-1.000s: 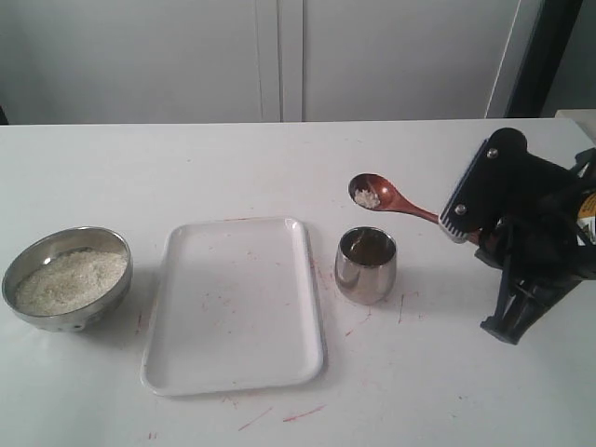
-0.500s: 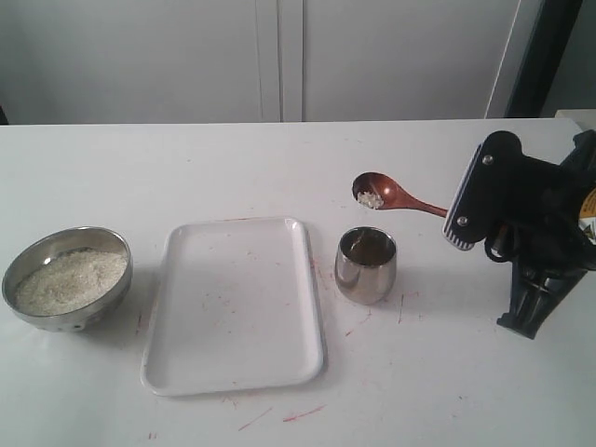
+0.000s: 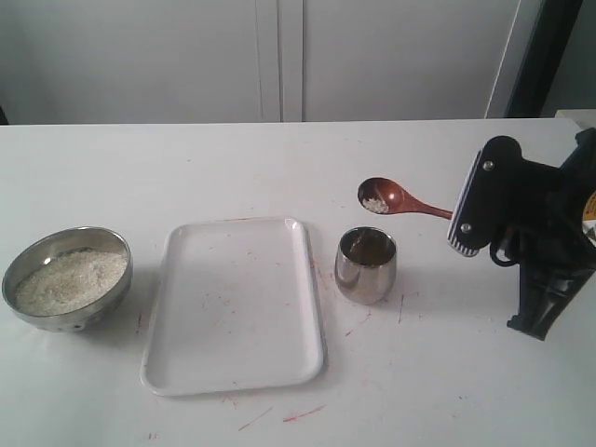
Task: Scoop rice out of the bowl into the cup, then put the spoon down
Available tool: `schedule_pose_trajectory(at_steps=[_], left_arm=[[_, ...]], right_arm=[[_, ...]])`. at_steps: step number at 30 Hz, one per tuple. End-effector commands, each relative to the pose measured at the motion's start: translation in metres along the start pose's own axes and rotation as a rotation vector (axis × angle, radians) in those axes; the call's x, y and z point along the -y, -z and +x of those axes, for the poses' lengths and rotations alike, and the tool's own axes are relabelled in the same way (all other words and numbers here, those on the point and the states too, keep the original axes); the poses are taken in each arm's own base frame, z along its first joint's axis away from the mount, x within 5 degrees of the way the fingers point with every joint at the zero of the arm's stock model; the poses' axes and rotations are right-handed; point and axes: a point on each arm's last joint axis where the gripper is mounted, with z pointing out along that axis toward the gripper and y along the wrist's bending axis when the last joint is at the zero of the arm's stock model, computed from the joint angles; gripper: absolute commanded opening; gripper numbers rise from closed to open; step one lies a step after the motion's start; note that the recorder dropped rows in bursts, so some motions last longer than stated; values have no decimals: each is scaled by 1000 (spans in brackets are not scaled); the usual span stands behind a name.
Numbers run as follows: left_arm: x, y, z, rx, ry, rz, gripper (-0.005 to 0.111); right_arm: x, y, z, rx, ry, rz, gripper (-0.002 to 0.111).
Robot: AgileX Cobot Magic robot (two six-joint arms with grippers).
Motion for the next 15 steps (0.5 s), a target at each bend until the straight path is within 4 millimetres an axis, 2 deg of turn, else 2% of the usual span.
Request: schedule_pose_trajectory(at_steps=[1, 15], left_arm=[[0, 0, -2, 12, 11, 4, 14], [0, 0, -2, 12, 11, 4, 14]], right_arm=[[1, 0, 1, -8, 46, 16, 0], [3, 0, 1, -16, 170, 37, 0]])
